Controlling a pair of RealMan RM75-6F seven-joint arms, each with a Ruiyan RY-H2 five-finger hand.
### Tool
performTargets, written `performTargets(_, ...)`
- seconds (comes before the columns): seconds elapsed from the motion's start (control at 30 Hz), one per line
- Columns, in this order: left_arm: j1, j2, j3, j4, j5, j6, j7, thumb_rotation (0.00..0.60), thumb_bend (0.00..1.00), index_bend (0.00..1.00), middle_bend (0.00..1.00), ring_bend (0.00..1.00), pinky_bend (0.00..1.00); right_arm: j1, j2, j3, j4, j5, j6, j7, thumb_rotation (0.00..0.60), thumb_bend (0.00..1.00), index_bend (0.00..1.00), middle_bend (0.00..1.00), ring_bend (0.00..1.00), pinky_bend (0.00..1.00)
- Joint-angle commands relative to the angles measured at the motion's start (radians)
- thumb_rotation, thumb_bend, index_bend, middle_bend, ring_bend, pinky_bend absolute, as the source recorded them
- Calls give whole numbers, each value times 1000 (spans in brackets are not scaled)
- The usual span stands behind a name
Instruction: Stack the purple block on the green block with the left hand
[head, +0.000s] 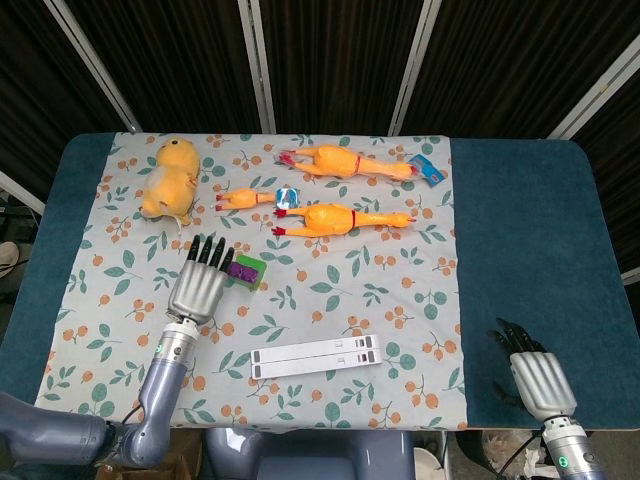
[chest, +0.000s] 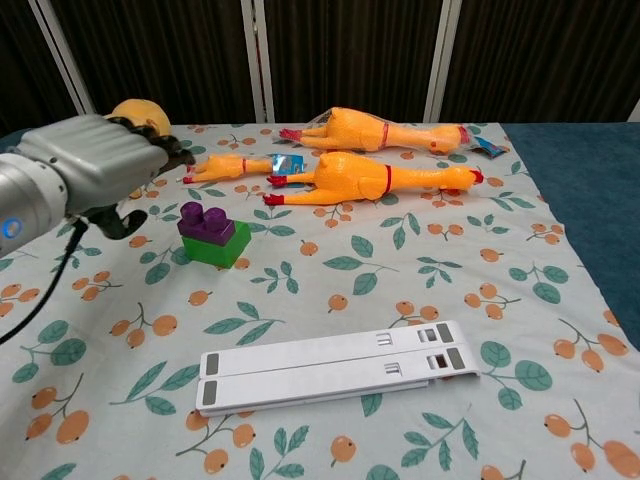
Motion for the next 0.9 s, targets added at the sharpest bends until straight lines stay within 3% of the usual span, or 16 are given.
performTargets(0.03,6,-11,19,49,-15,-38,-6,600,539,0,0,0,0,0,-1,1,1,4,0,-2,600,294,185,77,90,271)
performTargets(0.9,-35,-162,24,182,-52,-40,141,600,542,0,0,0,0,0,7,2,3,3,-2,22,600,294,185,77,90,271)
